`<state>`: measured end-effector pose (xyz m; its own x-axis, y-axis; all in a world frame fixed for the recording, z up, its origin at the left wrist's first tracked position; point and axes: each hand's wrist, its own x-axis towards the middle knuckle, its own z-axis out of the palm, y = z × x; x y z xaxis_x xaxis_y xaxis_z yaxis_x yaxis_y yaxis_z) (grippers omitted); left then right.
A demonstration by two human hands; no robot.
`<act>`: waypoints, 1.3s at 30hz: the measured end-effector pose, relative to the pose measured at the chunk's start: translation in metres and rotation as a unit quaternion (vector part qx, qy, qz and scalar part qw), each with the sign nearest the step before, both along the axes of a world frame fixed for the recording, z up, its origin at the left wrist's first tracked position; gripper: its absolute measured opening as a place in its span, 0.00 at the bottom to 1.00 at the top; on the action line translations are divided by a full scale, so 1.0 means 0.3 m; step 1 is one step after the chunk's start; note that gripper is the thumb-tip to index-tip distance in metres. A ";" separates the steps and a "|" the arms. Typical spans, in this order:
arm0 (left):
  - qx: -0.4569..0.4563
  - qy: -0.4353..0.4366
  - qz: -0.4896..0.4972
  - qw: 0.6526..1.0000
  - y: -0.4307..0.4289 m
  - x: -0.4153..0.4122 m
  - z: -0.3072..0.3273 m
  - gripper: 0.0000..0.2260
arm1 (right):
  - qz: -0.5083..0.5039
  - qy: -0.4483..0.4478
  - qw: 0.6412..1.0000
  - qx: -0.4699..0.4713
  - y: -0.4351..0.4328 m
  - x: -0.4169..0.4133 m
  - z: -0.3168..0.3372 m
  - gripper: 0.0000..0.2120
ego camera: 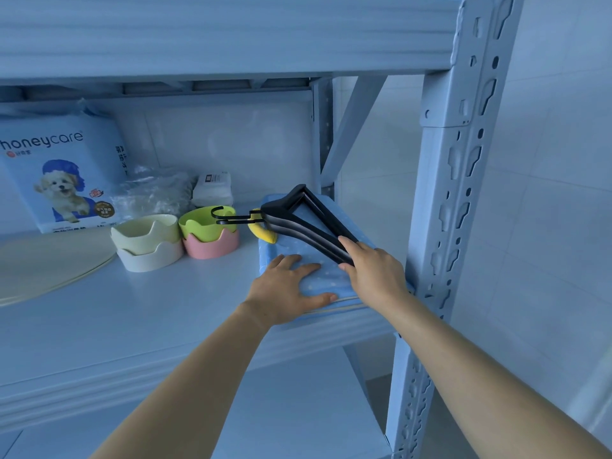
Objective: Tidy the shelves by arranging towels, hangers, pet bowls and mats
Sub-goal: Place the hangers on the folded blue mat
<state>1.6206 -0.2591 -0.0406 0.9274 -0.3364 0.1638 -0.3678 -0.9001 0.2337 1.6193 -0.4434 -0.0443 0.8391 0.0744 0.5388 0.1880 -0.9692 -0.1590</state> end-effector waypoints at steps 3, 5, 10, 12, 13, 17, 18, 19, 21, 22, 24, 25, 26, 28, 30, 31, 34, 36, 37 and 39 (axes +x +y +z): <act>0.004 -0.006 0.008 1.000 0.003 0.022 -0.005 0.36 | 0.008 -0.004 1.000 0.018 -0.002 0.027 -0.005 0.23; 0.005 -0.007 0.010 1.000 0.005 0.036 -0.005 0.37 | 0.010 -0.007 1.000 0.026 -0.002 0.047 -0.007 0.23; 0.011 -0.006 0.013 1.000 0.014 0.077 0.004 0.36 | -0.002 -0.006 0.999 0.040 0.011 0.098 -0.003 0.22; 0.015 -0.005 0.016 1.000 0.020 0.095 0.005 0.36 | -0.005 -0.004 0.999 0.034 0.023 0.118 -0.002 0.22; 0.017 -0.006 0.017 1.000 0.024 0.106 0.005 0.36 | -0.007 -0.003 1.000 0.028 0.030 0.128 -0.001 0.21; 0.016 -0.009 0.021 1.000 0.042 0.150 0.006 0.36 | -0.013 -0.003 1.000 0.014 0.055 0.170 0.004 0.21; 0.015 -0.009 0.022 1.000 0.046 0.160 0.005 0.36 | -0.013 -0.003 1.000 0.016 0.059 0.179 0.005 0.21; 0.013 -0.010 0.024 1.000 0.050 0.168 0.004 0.36 | -0.014 -0.005 1.000 0.019 0.062 0.187 0.004 0.20; 0.011 -0.013 0.026 1.000 0.056 0.180 0.002 0.36 | -0.018 -0.010 0.999 0.027 0.069 0.201 0.000 0.20; 0.008 -0.015 0.025 1.000 0.058 0.185 0.001 0.36 | -0.022 -0.013 0.999 0.030 0.071 0.207 -0.001 0.20; 0.003 -0.015 0.025 1.000 0.060 0.191 0.001 0.35 | -0.028 -0.014 0.999 0.040 0.075 0.221 0.001 0.21; 0.003 -0.016 0.025 1.000 0.060 0.192 0.000 0.35 | -0.030 -0.013 0.998 0.045 0.075 0.228 0.003 0.21; 0.004 -0.017 0.027 0.999 0.060 0.192 -0.002 0.35 | -0.031 -0.012 0.998 0.047 0.076 0.233 0.005 0.21; 0.007 -0.021 0.033 0.999 0.062 0.191 -0.005 0.35 | -0.029 -0.008 0.999 0.043 0.081 0.242 0.007 0.21; 0.006 -0.022 0.039 0.999 0.063 0.190 -0.007 0.36 | -0.025 -0.003 0.999 0.029 0.089 0.247 0.006 0.20; 0.005 -0.021 0.042 0.999 0.064 0.190 -0.006 0.36 | -0.023 -0.003 1.000 0.020 0.093 0.249 0.005 0.20; 0.013 -0.018 0.047 0.999 0.062 0.190 -0.004 0.36 | -0.022 -0.004 1.000 0.016 0.095 0.252 0.008 0.19; 0.015 -0.018 0.048 0.999 0.063 0.188 -0.004 0.36 | -0.022 -0.006 1.000 0.022 0.094 0.250 0.008 0.20; 0.016 -0.018 0.047 0.999 0.063 0.187 -0.005 0.36 | -0.022 -0.008 0.999 0.022 0.092 0.249 0.008 0.20; 0.017 -0.018 0.046 0.999 0.064 0.188 -0.006 0.36 | -0.017 -0.011 1.000 0.017 0.091 0.248 0.006 0.21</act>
<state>1.6769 -0.2399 -0.0424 0.9485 -0.2556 0.1871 -0.2901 -0.9380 0.1897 1.6936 -0.4161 -0.0424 0.8293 0.0266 0.5582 0.1584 -0.9691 -0.1892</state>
